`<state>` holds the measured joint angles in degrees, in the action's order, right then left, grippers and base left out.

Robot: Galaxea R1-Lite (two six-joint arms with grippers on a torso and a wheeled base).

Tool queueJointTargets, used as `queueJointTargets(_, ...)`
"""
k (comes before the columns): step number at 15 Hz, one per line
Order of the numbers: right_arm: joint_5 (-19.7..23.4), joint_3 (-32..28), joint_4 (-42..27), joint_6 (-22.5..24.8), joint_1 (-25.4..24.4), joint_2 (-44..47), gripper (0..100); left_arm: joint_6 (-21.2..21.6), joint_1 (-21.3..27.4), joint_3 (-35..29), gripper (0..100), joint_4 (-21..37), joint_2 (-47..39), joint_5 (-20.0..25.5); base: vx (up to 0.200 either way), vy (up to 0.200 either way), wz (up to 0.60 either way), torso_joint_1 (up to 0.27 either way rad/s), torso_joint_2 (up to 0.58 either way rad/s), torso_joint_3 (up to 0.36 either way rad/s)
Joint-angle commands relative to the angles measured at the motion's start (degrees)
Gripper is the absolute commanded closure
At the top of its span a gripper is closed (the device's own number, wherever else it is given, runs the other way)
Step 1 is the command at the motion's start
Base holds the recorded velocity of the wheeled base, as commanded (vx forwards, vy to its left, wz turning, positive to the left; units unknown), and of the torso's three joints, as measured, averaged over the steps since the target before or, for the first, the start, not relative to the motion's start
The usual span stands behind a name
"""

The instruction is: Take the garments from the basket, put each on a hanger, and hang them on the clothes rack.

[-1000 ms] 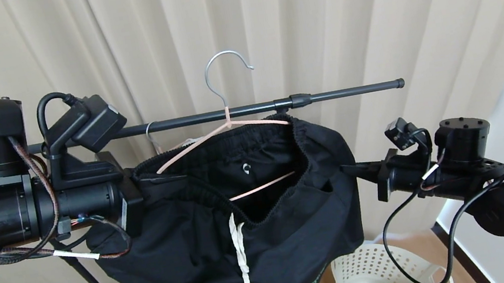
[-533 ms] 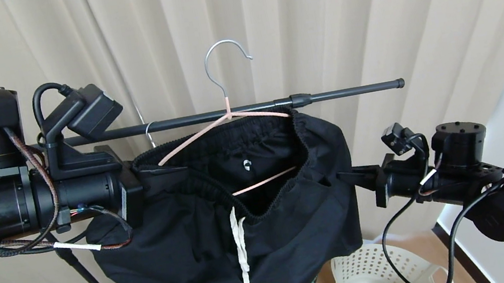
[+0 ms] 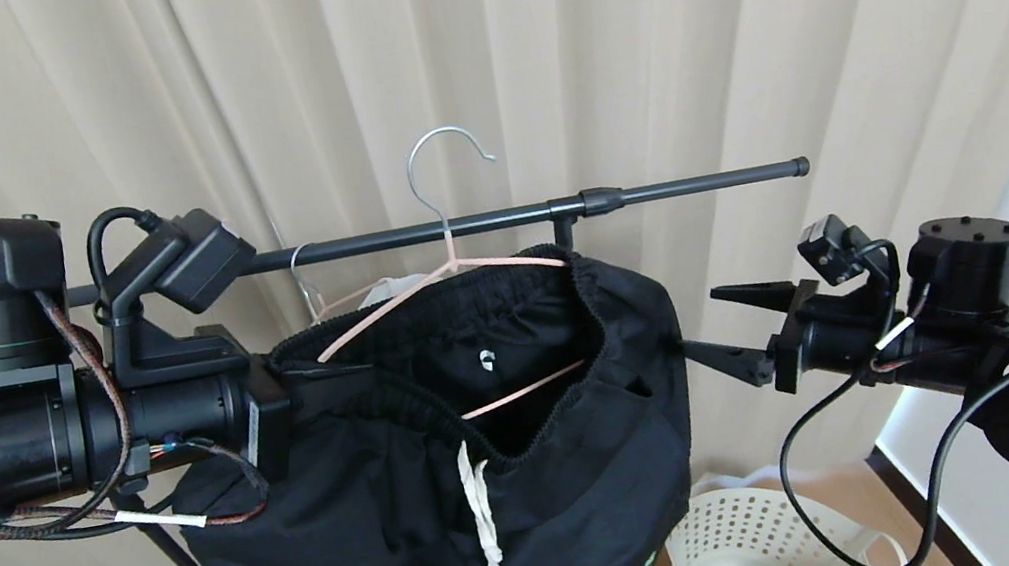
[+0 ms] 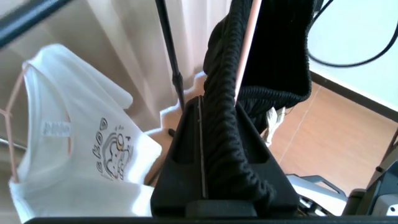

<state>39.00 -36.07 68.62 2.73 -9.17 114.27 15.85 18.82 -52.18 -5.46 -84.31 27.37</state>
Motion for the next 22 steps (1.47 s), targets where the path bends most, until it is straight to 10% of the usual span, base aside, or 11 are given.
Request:
queueJointTargets(1, 0.0, 0.2, -0.2, -0.1, 0.1, -3.3, 0, -0.6, -1.2, 1.7, 100, 0.0, 0.4, -0.1, 0.0, 0.0, 0.0, 0.0, 0.0, 0.0)
queueJointTargets(13, -3.2, -0.2, -0.2, -0.4, -0.3, -4.4, 0, -7.9, -6.0, 6.4, 100, 0.0, -1.5, -7.1, 0.0, 0.0, 0.0, 0.0, 0.0, 0.0)
queueJointTargets(22, -3.4, -0.2, -0.4, -0.4, -1.0, -4.2, 0, -16.2, -2.9, -9.9, 100, 0.1, -18.3, -16.4, 0.0, 0.0, 0.0, 0.0, 0.0, 0.0)
